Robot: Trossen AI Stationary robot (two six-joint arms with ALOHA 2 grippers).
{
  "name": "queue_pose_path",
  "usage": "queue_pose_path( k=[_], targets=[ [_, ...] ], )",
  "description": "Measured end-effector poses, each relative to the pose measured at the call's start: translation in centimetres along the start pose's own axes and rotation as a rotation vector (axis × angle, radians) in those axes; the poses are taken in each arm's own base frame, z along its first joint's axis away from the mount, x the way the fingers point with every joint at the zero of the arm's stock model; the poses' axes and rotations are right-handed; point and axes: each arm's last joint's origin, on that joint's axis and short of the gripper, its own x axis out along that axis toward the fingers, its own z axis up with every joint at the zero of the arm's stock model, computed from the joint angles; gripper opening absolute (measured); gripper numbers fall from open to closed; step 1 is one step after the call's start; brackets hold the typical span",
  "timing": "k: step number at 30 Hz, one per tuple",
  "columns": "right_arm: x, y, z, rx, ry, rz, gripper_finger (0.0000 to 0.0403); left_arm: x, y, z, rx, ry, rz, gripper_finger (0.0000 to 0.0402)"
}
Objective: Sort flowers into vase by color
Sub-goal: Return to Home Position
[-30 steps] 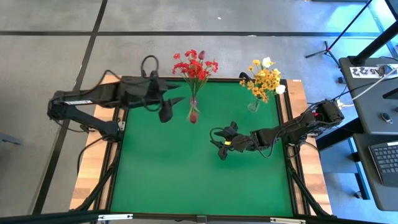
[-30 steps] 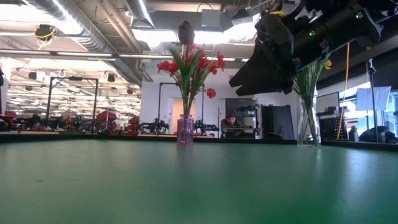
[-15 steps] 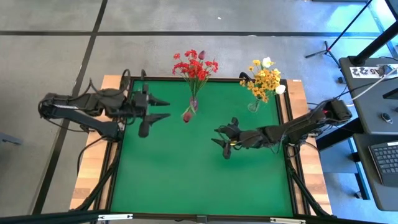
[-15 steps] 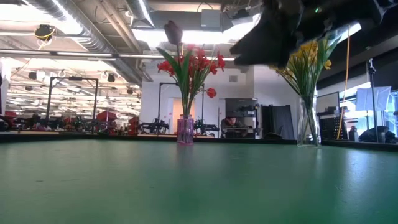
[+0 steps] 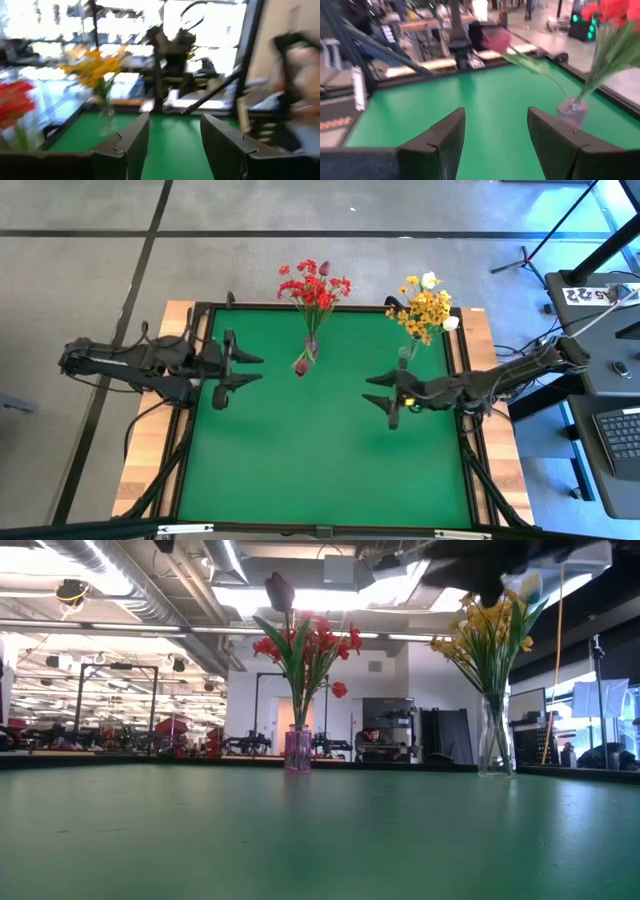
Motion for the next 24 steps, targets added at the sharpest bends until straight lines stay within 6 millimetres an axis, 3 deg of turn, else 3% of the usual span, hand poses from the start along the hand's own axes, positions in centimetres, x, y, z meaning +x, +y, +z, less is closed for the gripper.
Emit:
queue_pose_path(
  k=[5, 10, 14, 19, 24],
  targets=[
    [-2.9, 0.0, -0.6, -0.012, -0.063, -0.037, 0.0214, -0.9, 0.3, -0.9, -0.015, -0.107, 0.014, 0.0172],
    [-5.2, -0.7, -0.7, -0.005, -0.128, -0.068, 0.0214, -0.9, 0.5, -2.5, -0.027, -0.079, 0.075, 0.0172],
    [-6.3, -1.3, -0.1, -0.047, -0.164, 0.046, 0.021, -0.7, 0.5, -3.8, -0.033, -0.032, 0.054, 0.0163],
    [-6.8, -1.9, 0.0, -0.114, -0.179, 0.143, 0.0172, -0.8, 0.6, -4.4, -0.025, -0.012, 0.068, 0.015],
    [-8.0, -3.4, 0.1, -0.099, -0.215, 0.11, 0.0128, -3.2, 1.4, -3.6, -0.024, -0.092, 0.231, 0.0135]
  ],
)
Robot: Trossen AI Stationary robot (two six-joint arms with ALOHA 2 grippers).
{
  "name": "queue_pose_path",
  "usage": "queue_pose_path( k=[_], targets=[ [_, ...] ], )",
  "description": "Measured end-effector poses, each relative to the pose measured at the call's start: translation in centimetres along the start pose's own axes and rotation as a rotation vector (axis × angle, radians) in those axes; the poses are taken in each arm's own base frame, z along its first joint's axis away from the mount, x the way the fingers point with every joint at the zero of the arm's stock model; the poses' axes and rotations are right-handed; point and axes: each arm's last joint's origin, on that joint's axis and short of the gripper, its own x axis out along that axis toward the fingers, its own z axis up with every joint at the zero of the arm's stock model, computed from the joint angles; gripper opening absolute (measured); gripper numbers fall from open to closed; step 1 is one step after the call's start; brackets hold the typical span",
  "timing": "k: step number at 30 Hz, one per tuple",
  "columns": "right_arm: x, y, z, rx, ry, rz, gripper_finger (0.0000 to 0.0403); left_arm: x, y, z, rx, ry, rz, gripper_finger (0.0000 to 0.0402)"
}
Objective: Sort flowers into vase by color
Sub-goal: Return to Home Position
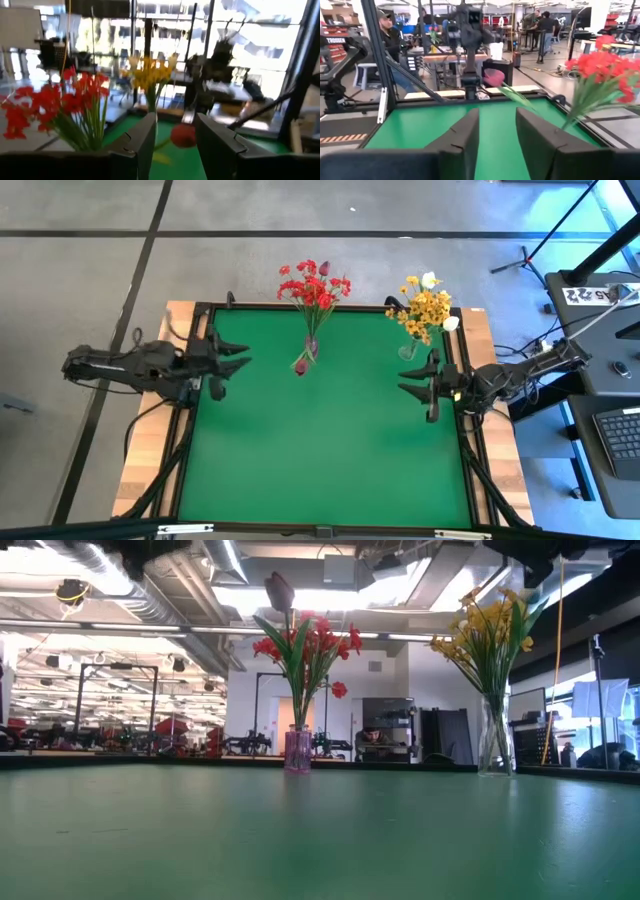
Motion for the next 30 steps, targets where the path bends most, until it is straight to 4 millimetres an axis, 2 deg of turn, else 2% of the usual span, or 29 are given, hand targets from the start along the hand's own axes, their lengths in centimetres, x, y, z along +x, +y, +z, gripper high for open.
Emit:
queue_pose_path(
  k=[8, 14, 20, 24, 30],
  targets=[
    [-3.2, -1.8, -1.2, 0.039, -0.114, -0.006, 0.0092, -2.1, 0.7, 0.2, -0.033, -0.014, -0.058, 0.0106],
    [-4.9, -2.6, -3.3, 0.097, -0.231, 0.012, 0.0071, -2.2, 0.9, -1.5, -0.024, -0.023, -0.058, 0.0064],
    [-5.3, -2.8, -5.4, 0.082, -0.287, 0.005, 0.0032, -1.5, 0.6, -4.0, -0.018, -0.055, -0.06, 0.0006],
    [-5.0, -2.6, -6.2, 0.062, -0.265, 0.02, 0.0004, -1.3, 0.6, -5.3, -0.018, -0.052, -0.06, 0.0003],
    [-4.7, -2.5, -7.3, 0.048, -0.237, 0.017, 0.0005, -1.2, 0.6, -7.0, -0.039, -0.019, -0.06, 0.0001]
  ],
)
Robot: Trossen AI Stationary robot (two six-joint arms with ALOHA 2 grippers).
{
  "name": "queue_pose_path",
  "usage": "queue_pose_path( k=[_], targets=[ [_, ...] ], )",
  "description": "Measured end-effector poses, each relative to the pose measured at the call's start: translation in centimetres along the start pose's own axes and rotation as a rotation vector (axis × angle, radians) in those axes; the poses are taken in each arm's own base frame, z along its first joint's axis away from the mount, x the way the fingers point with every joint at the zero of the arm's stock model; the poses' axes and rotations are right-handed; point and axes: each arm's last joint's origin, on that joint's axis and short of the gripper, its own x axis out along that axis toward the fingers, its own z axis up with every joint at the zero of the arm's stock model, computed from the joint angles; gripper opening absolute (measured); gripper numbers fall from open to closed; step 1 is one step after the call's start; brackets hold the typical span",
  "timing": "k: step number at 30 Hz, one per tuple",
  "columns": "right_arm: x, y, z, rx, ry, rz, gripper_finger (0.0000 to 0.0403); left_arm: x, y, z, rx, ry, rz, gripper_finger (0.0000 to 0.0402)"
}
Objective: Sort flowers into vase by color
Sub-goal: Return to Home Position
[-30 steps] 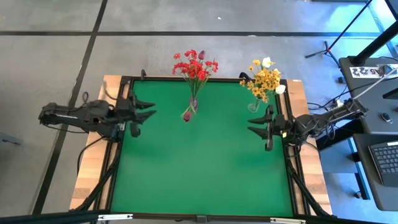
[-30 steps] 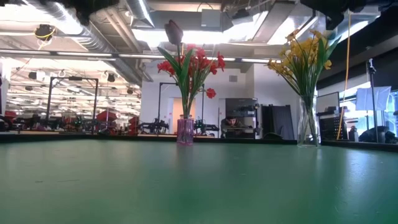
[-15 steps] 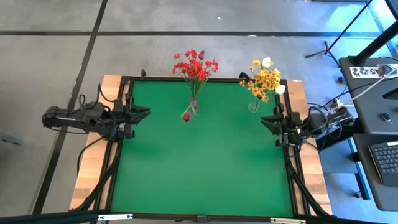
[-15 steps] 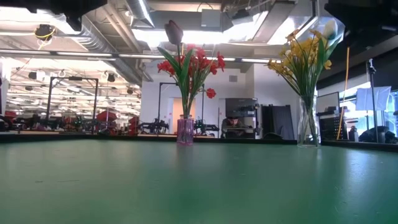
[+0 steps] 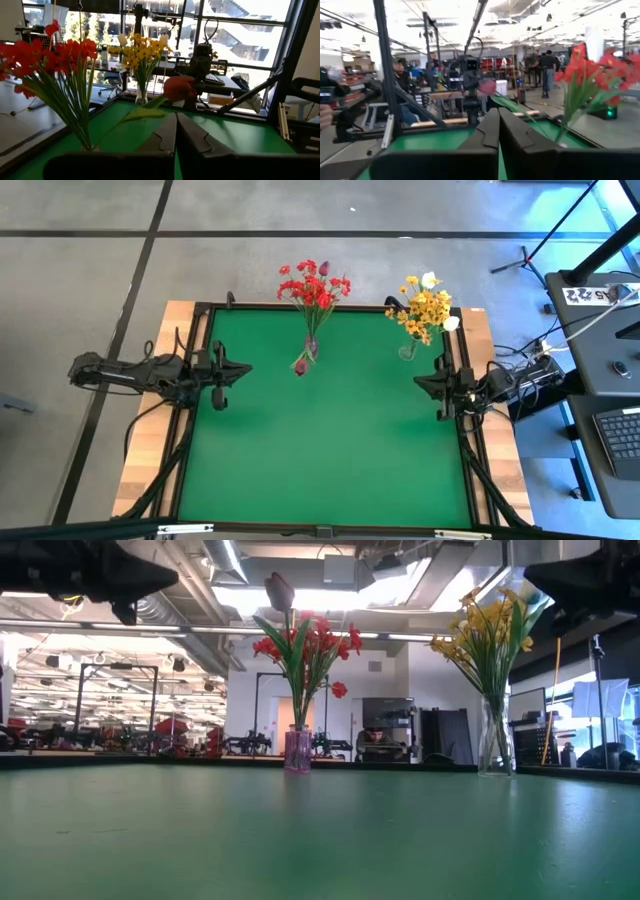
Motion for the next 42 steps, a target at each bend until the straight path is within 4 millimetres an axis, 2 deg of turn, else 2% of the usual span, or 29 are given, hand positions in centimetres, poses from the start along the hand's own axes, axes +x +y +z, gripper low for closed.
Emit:
queue_pose_path(
  k=[5, 11, 17, 27, 38, 42],
  targets=[
    [0.0, 0.0, -1.5, -0.017, 0.04, -0.009, 0.0004, 0.0, 0.1, -0.9, -0.013, 0.012, 0.001, 0.0001],
    [0.0, 0.1, -2.0, -0.007, 0.077, -0.006, 0.0003, -0.4, 0.3, -2.4, -0.018, 0.018, 0.002, 0.0],
    [-0.1, 0.1, -2.3, -0.016, 0.099, 0.002, 0.0002, -0.7, 0.5, -4.9, -0.066, 0.014, -0.039, 0.0],
    [-0.1, 0.1, -2.5, -0.031, 0.118, -0.003, 0.0001, -0.8, 0.5, -5.1, -0.065, 0.032, -0.049, 0.0],
    [-0.2, -0.4, -2.8, -0.058, 0.147, -0.179, 0.0012, -0.8, 0.5, -5.1, -0.064, 0.038, -0.046, 0.0],
    [-0.2, -0.5, -3.1, -0.076, 0.175, -0.185, 0.0013, -0.8, 0.5, -5.1, -0.062, 0.039, -0.04, 0.0]
  ],
)
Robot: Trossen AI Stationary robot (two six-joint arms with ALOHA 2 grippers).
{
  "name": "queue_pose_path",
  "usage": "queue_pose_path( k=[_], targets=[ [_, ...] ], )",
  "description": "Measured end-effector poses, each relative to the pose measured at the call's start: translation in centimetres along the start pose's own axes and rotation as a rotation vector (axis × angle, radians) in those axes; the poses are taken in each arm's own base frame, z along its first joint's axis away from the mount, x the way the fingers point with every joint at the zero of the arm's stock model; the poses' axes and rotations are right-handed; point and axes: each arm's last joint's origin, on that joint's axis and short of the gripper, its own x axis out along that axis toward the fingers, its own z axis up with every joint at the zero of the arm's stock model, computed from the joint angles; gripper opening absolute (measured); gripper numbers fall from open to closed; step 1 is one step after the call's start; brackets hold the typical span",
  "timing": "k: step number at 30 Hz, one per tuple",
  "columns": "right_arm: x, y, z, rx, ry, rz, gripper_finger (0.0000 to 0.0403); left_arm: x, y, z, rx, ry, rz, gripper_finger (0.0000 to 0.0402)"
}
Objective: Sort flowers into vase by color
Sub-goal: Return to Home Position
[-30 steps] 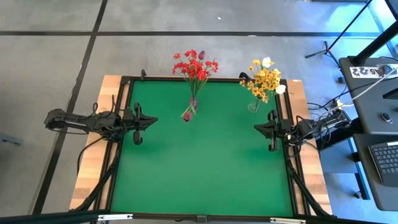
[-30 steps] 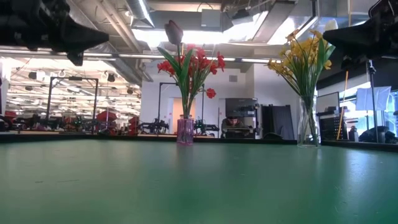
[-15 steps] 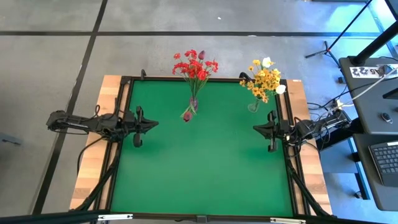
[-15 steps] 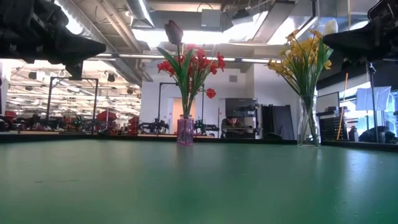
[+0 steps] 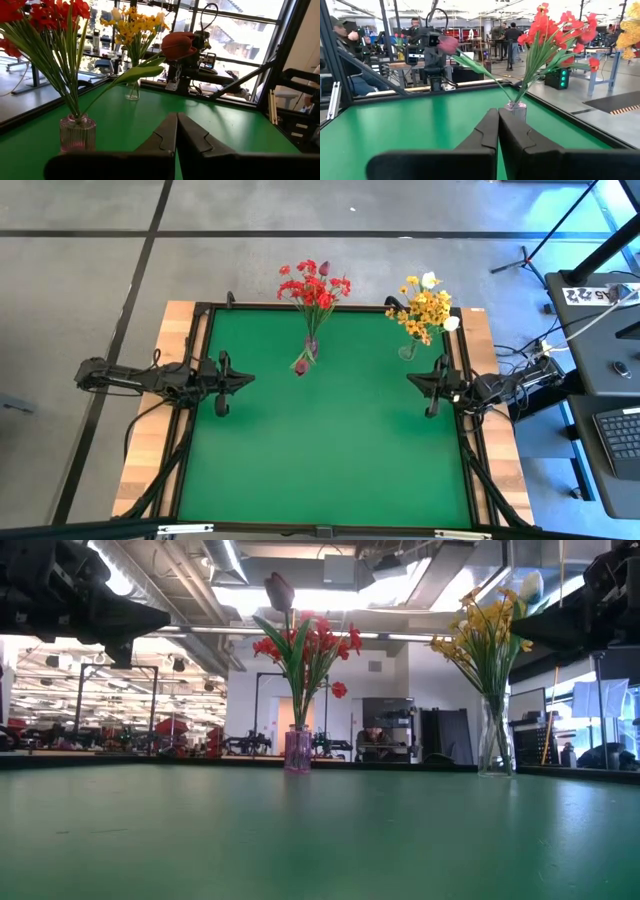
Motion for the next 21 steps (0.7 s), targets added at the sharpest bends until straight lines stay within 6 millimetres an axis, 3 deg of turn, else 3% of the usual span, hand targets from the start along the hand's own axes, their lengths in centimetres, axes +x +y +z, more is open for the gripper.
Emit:
queue_pose_path(
  k=[21],
  targets=[
    [0.0, 0.03, -0.12, -0.006, 0.009, 0.007, 0.0012, 0.0, 0.0, 0.02, 0.063, 0.0, 0.002, 0.0]
  ],
)
